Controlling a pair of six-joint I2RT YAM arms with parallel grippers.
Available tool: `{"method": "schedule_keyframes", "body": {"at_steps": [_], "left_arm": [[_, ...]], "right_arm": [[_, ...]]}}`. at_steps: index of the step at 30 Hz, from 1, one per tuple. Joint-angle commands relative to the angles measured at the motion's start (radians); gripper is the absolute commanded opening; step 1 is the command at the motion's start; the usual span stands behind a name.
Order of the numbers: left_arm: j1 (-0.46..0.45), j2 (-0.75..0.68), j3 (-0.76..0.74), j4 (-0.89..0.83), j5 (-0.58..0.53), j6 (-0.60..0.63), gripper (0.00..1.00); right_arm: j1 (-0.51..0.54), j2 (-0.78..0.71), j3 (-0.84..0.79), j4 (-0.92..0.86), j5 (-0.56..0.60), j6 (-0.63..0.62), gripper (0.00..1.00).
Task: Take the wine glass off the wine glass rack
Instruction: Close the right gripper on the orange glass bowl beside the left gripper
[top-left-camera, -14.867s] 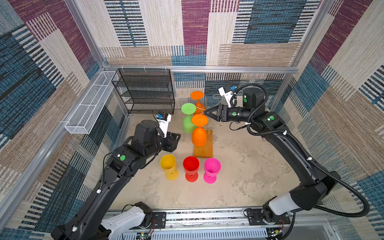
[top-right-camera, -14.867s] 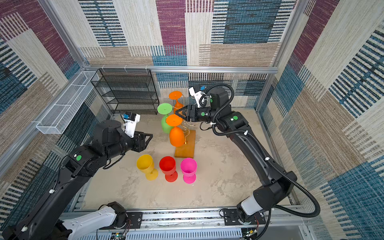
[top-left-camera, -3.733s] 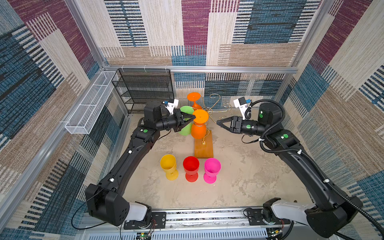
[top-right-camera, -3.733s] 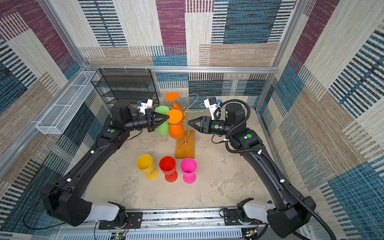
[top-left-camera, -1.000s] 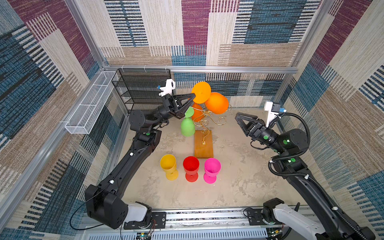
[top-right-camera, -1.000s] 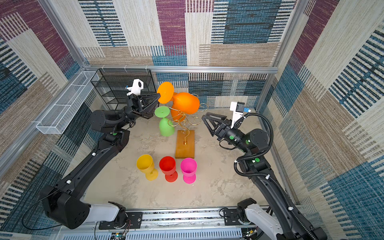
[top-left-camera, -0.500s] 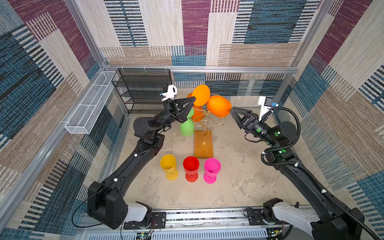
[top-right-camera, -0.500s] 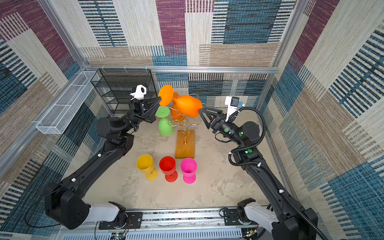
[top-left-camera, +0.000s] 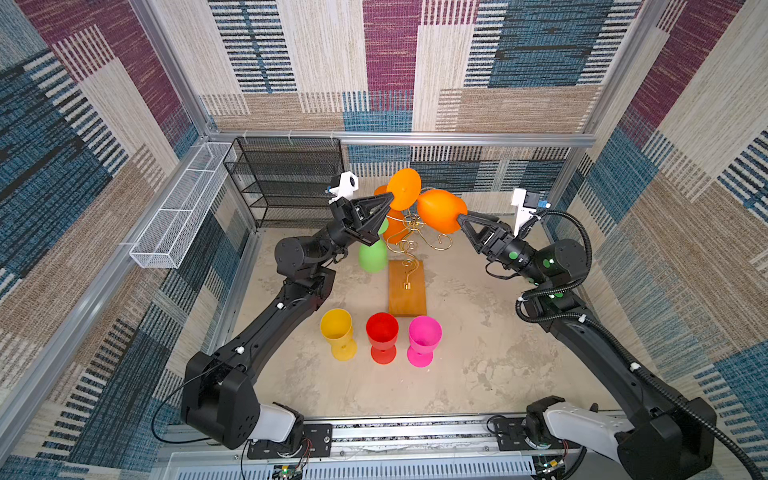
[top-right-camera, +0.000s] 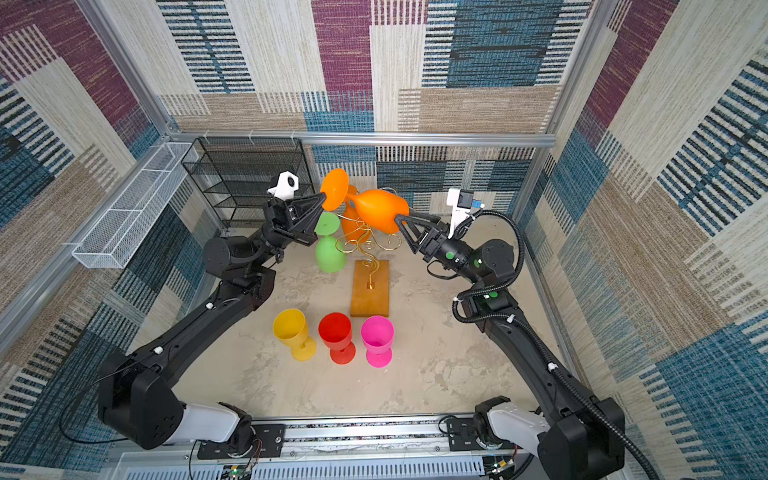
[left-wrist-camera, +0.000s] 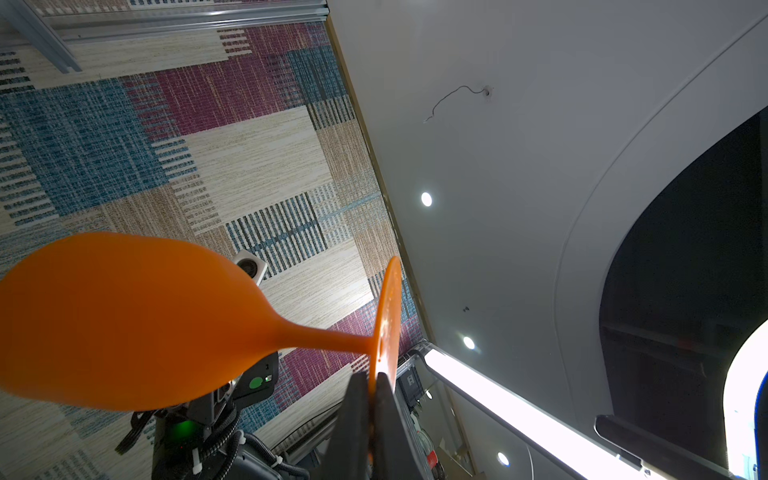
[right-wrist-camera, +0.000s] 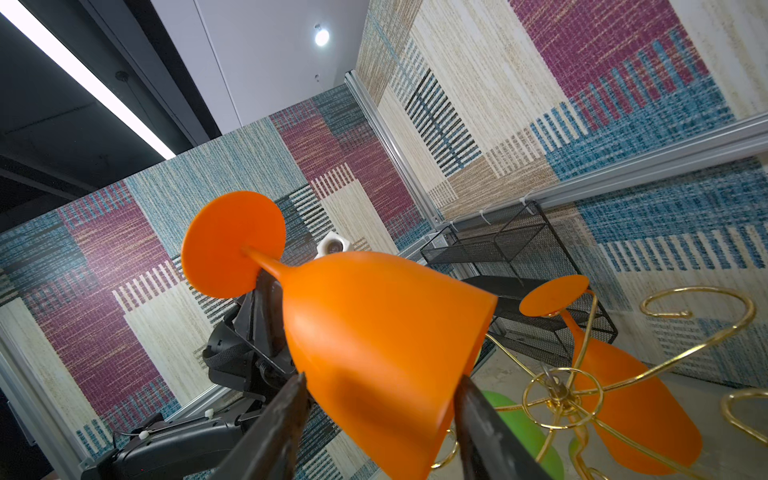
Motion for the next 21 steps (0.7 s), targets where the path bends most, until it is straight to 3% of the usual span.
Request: {"method": "schedule_keyframes", "body": {"at_steps": [1,10,21], "left_arm": [[-0.001,0.011,0.000,0.091,-0.028,-0.033,0.00],[-0.002,0.032,-0.006,0.114,-0.041,-0.050,0.00],[-0.017,0.065,0.017,0.110,-0.066,-0.075,0.00]], "right_arm": [[-0.003,0.013,-0.008,0.103,-0.045,0.068,0.57],[-0.011,0.023,-0.050,0.262,-0.091,0.167,0.53],[-0.012,-0.004,-0.081,0.314,-0.123,0.149,0.43]]}}
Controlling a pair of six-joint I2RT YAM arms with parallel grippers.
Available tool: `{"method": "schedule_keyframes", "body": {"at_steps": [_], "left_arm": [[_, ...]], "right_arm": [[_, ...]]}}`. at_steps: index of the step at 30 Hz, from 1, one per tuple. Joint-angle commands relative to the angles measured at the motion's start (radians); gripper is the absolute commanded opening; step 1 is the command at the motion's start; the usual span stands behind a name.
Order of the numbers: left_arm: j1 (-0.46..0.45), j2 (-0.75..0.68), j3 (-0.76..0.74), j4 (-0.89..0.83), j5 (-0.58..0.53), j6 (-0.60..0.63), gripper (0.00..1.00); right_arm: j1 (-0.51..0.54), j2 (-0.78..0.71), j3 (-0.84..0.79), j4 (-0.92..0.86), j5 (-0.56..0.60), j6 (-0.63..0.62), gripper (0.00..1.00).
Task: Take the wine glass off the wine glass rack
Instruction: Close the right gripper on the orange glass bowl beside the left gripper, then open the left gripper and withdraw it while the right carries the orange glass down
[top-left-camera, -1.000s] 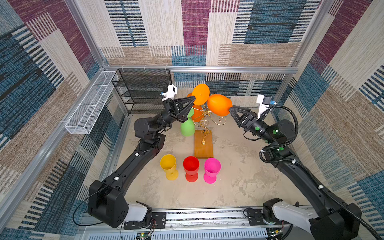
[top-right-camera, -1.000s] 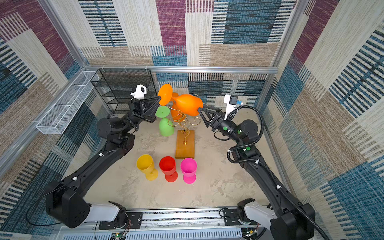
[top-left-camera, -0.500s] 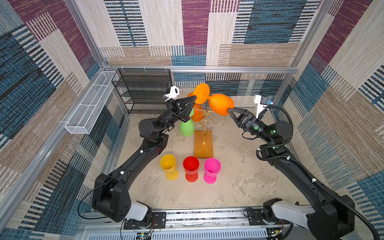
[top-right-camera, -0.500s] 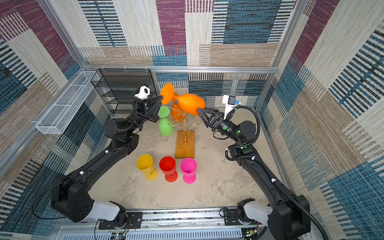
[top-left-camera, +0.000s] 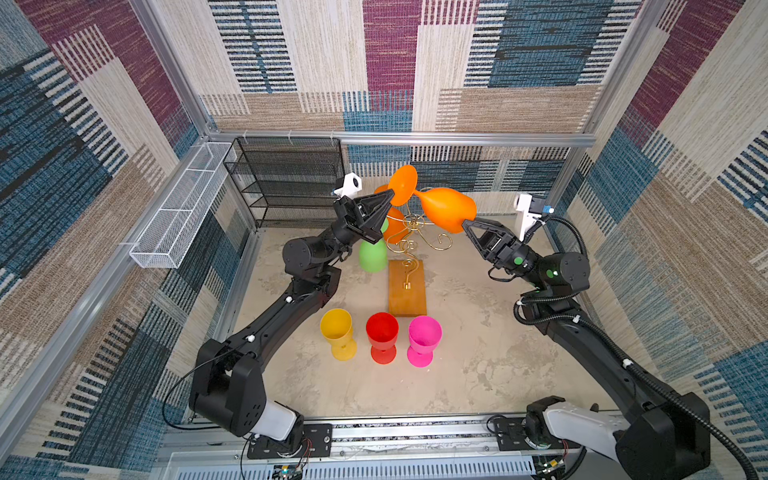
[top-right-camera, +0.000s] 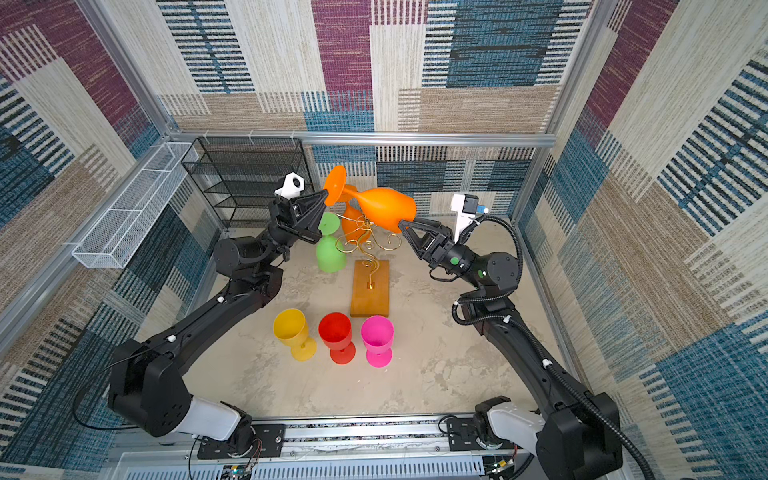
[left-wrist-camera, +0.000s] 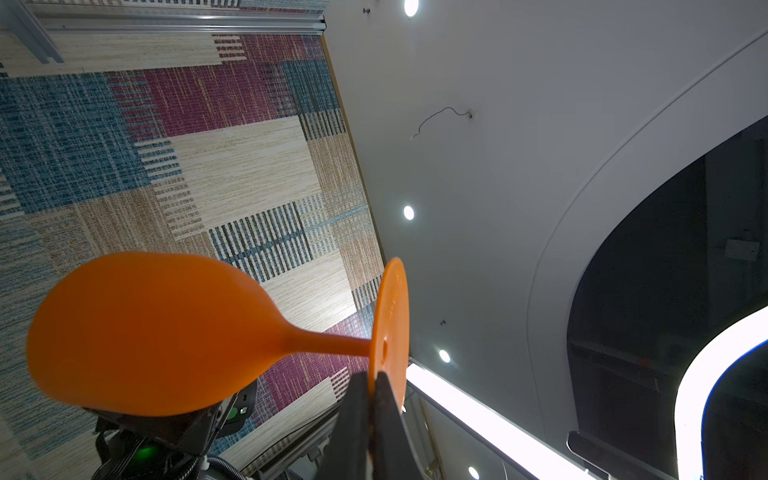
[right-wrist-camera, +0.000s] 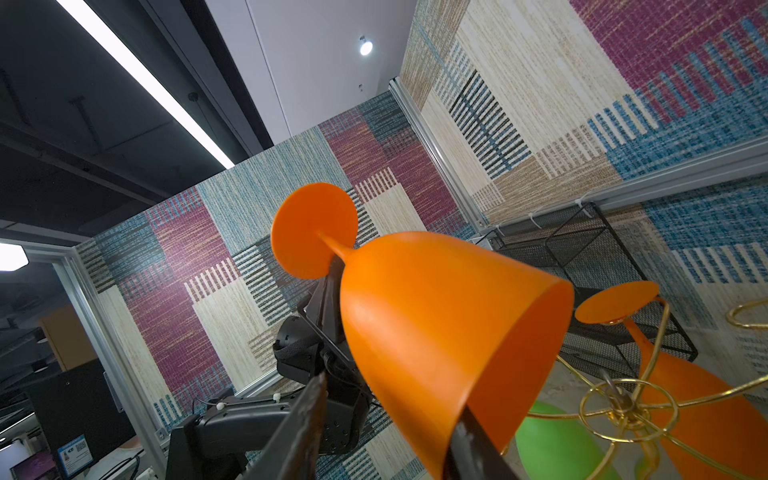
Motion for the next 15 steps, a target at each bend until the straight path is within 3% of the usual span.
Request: {"method": "schedule_keyframes", "body": {"at_steps": [1,6,15], "left_arm": [[-0.007,0.011,0.013,0.023,-0.012,-0.001,0.00],[-0.032,0.021,-0.007,0.024,-0.049,-0.008,0.00],[-0.045,0.035,-0.013,0.028,-0.102,0.001,0.00]], "right_arm": [[0.002,-0.003,-0.008,0.085,-0.046,0.002,0.42],[0.003,0.004,-0.015,0.152,-0.076,0.021,0.35],[0.002,-0.010,-0.020,0.137,-0.066,0.024,0.09]]}}
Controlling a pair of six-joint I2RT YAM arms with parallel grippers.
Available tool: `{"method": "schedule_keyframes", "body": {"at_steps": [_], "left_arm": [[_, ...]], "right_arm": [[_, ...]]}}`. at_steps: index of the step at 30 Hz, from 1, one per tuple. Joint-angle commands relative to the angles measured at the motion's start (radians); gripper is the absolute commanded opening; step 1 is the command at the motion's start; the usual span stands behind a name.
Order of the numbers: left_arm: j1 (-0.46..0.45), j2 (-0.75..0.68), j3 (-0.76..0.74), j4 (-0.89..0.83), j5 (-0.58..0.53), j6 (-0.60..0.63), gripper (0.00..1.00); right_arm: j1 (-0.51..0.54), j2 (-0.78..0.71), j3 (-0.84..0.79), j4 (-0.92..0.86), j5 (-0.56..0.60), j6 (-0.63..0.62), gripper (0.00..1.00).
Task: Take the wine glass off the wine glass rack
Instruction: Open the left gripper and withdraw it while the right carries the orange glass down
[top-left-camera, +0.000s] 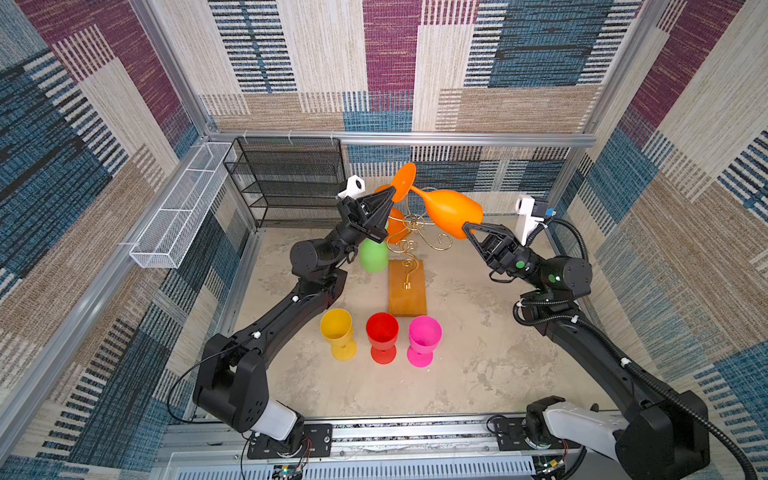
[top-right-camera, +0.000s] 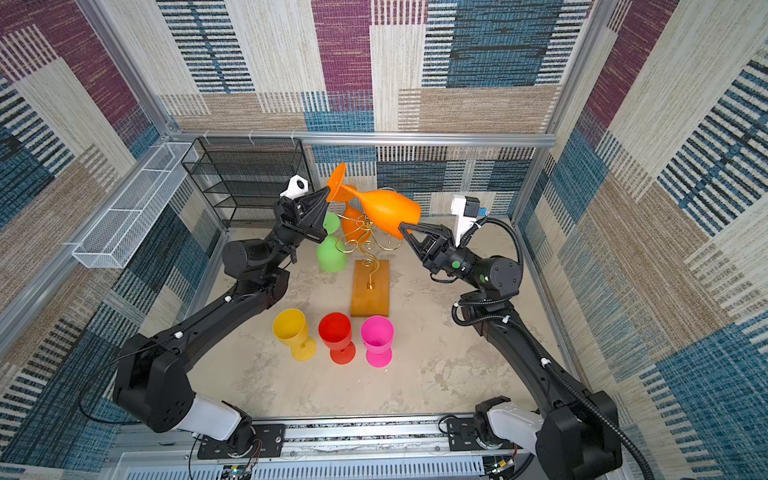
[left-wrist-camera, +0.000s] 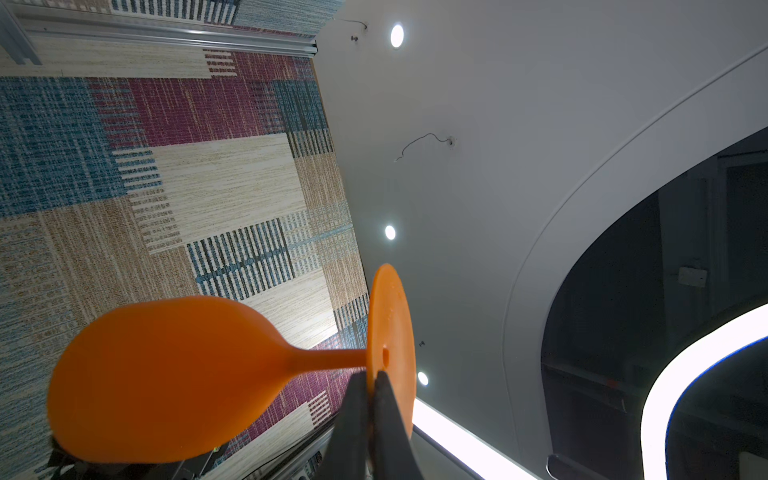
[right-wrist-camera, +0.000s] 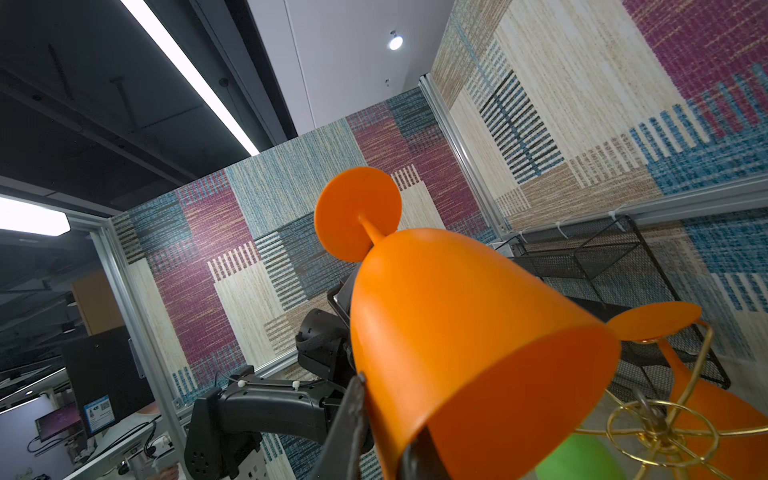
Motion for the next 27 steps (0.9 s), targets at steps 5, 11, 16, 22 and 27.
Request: {"method": "schedule_keyframes", "body": {"at_steps": [5,11,16,22,27], "left_arm": [[-0.014,0.013,-0.005,0.008,0.007,0.038,0.15],[-0.030,0.034,-0.018,0.063,0.000,0.044,0.40],[-0.035,0.047,-0.022,0.086,0.014,0.065,0.46],[-0.032,-0.034,0.005,-0.167,0.148,0.310,0.47],[-0.028,-0.217,0.122,-0.858,0.191,0.850,0.48]], "right_arm": [[0.004,-0.048,-0.007,-0.017,0.023,-0.005,0.00],[0.003,-0.126,0.059,-0.221,0.079,-0.120,0.00],[0.003,-0.209,0.223,-0.630,0.240,-0.319,0.00],[0.003,-0.181,0.607,-1.402,0.705,-0.537,0.00],[0.003,-0.223,0.705,-1.623,0.847,-0.567,0.00]]}}
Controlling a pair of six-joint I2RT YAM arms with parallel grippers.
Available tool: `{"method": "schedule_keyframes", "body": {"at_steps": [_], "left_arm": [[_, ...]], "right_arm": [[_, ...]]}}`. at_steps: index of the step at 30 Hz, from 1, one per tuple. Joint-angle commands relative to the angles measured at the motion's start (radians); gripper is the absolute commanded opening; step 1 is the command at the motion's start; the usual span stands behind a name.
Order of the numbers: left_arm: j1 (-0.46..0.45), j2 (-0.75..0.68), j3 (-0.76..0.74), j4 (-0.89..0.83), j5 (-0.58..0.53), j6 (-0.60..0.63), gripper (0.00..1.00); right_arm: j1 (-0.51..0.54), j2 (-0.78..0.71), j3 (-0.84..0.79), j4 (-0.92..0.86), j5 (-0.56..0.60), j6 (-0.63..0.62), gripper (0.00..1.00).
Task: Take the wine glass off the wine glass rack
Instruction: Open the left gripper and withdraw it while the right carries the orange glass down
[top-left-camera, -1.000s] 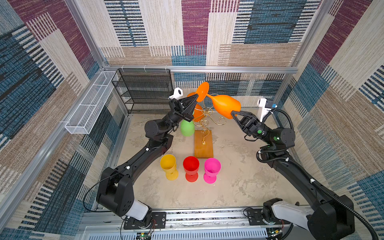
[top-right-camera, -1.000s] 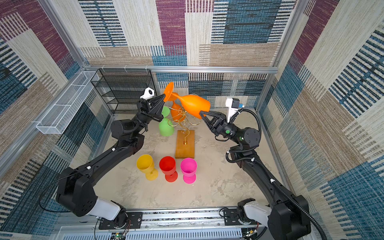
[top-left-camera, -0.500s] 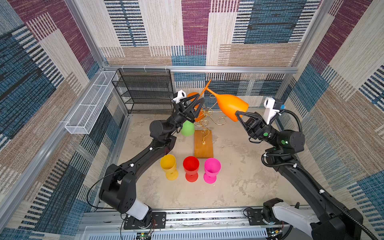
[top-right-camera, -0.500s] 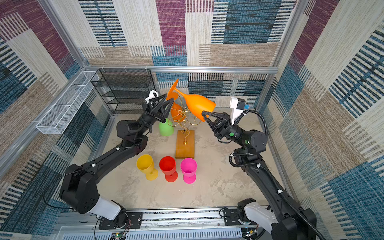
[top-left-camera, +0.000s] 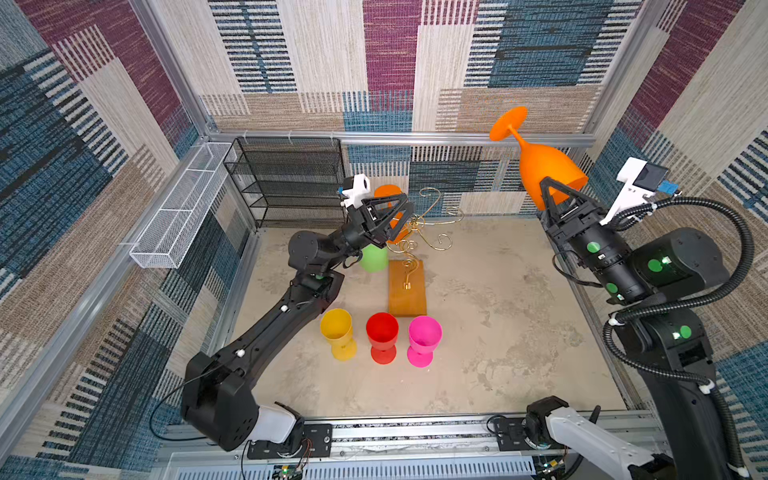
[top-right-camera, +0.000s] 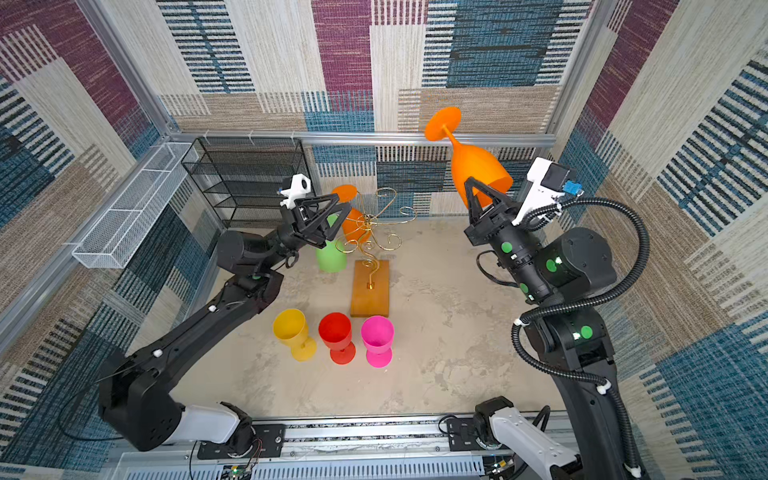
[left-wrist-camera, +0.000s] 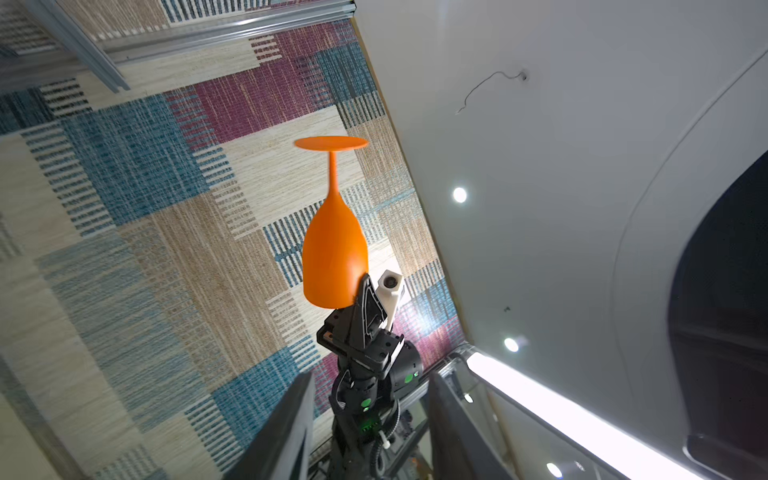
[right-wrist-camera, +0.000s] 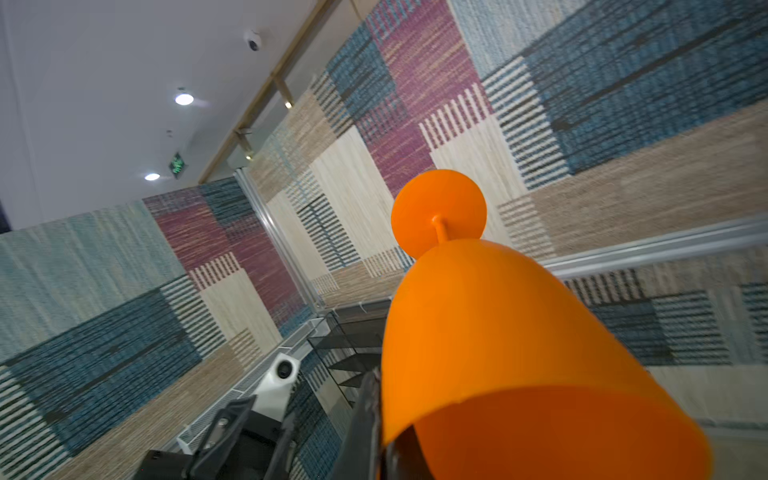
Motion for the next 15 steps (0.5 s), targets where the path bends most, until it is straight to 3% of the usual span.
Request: {"method": "schedule_keyframes", "body": {"at_steps": [1,4,6,15], "left_arm": [[0.002,-0.100,0.089,-0.566,0.021,0.518,0.48],[0.002,-0.184,0.177,-0.866,-0.085,0.775,0.49],[0.001,-0.223,0.205,-0.969,-0.165,0.880,0.48],[0.004,-0.350,0.214,-1.164,-0.417,1.094,0.50]], "right_arm": [[0.000,-0.009,0.072,-0.329,0.204,-0.068,0.00],[-0.001,0.019,0.131,-0.500,0.283,-0.071,0.00],[-0.001,0.038,0.128,-0.576,0.293,-0.057,0.00],[0.000,0.074,-0.077,-0.604,0.149,-0.015,0.00]]}}
